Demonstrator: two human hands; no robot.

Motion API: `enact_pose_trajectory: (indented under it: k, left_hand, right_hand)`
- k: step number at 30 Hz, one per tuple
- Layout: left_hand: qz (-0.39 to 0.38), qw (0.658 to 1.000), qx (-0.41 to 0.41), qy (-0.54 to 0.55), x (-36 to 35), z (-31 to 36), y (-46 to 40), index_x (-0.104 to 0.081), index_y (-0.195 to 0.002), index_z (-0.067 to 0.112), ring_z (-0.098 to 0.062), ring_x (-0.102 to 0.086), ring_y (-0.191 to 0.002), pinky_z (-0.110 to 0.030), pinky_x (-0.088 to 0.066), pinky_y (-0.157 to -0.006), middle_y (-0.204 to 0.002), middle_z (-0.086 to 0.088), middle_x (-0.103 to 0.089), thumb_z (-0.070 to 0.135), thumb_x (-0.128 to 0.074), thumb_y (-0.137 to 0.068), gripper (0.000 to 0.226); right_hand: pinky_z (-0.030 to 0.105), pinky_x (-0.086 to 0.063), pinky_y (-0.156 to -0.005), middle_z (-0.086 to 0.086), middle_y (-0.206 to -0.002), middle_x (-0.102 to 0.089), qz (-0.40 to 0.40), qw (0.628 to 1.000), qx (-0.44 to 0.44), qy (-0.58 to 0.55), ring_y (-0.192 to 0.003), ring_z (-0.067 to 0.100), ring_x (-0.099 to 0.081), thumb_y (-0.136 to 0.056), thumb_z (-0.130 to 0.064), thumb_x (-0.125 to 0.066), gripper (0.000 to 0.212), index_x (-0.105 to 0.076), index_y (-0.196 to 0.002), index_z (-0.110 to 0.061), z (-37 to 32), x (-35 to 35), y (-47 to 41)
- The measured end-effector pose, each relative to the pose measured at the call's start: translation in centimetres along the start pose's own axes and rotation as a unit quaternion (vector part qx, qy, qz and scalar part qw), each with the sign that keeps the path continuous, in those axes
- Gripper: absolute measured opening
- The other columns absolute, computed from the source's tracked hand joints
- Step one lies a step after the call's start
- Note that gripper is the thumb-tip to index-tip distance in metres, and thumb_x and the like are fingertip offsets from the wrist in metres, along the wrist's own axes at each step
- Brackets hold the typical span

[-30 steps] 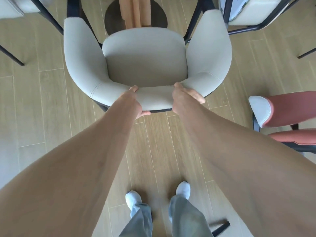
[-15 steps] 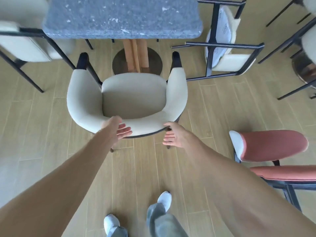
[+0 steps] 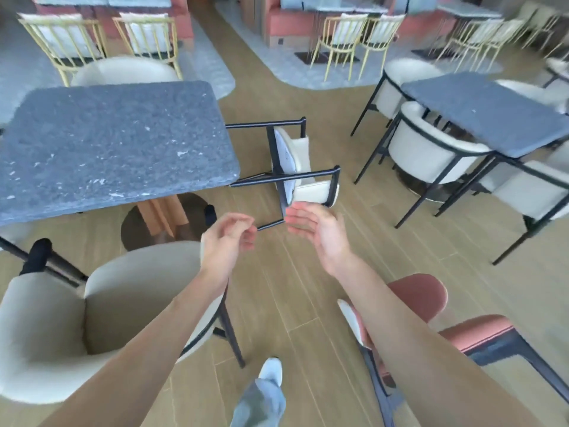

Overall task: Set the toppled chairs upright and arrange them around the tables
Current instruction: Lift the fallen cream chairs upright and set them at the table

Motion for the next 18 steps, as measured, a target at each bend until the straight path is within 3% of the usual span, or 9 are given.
enact_pose_trajectory:
  k: [3, 10, 15, 18]
  left_hand:
    - [-0.016, 0.999, -0.030, 0.040, -6.2, 1.4, -3.5, -0.067, -0.089, 0.004, -0.024, -0.062, -0.080, -0.041, -0.052, -0.078, -0.085, -0.010, -0.067, 0.003, -0.055, -0.096, 0.014]
    - [-0.082, 0.992, -0.056, 0.082, -22.7, 2.6, -15.4, -0.066, -0.094, 0.000, -0.023, -0.062, -0.083, -0.035, -0.052, -0.079, -0.093, -0.014, -0.068, 0.005, -0.051, -0.097, 0.016]
    - [-0.096, 0.991, -0.048, 0.081, -32.8, 4.8, -23.0, -0.070, -0.084, 0.007, -0.023, -0.065, -0.089, -0.040, -0.051, -0.088, -0.091, -0.009, -0.072, 0.012, -0.053, -0.092, 0.019]
    - [-0.116, 0.990, -0.055, 0.057, -38.8, 6.1, -27.6, -0.069, -0.085, 0.007, -0.019, -0.066, -0.086, -0.039, -0.053, -0.087, -0.087, -0.003, -0.072, 0.008, -0.051, -0.095, 0.020]
  right_hand:
    - [0.038, -0.058, -0.083, 0.016, -0.100, -0.077, 0.046, 0.998, 0.032, 0.012, -0.091, 0.027, -0.073, -0.095, -0.014, -0.053, 0.022, -0.073, -0.098, -0.005, -3.6, 6.7, -2.6]
    - [0.039, -0.057, -0.086, 0.020, -0.104, -0.075, 0.134, 0.988, 0.071, 0.007, -0.097, 0.032, -0.073, -0.089, -0.018, -0.055, 0.029, -0.071, -0.104, 0.001, -9.1, 18.6, -13.8]
    - [0.046, -0.054, -0.092, 0.019, -0.096, -0.076, 0.151, 0.981, 0.119, 0.007, -0.090, 0.031, -0.073, -0.079, -0.023, -0.055, 0.031, -0.073, -0.093, -0.002, -15.5, 23.9, -23.5]
    - [0.041, -0.056, -0.088, 0.018, -0.097, -0.077, 0.151, 0.980, 0.129, -0.017, -0.091, 0.031, -0.074, -0.079, -0.023, -0.055, 0.033, -0.072, -0.096, 0.000, -18.0, 27.2, -29.3]
Point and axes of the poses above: each hand's wrist, its own y-axis away from the middle knuckle, its own x-axis out of the back of the hand, z = x × y, the point moved 10 cm from there along -y, towards the middle knuckle
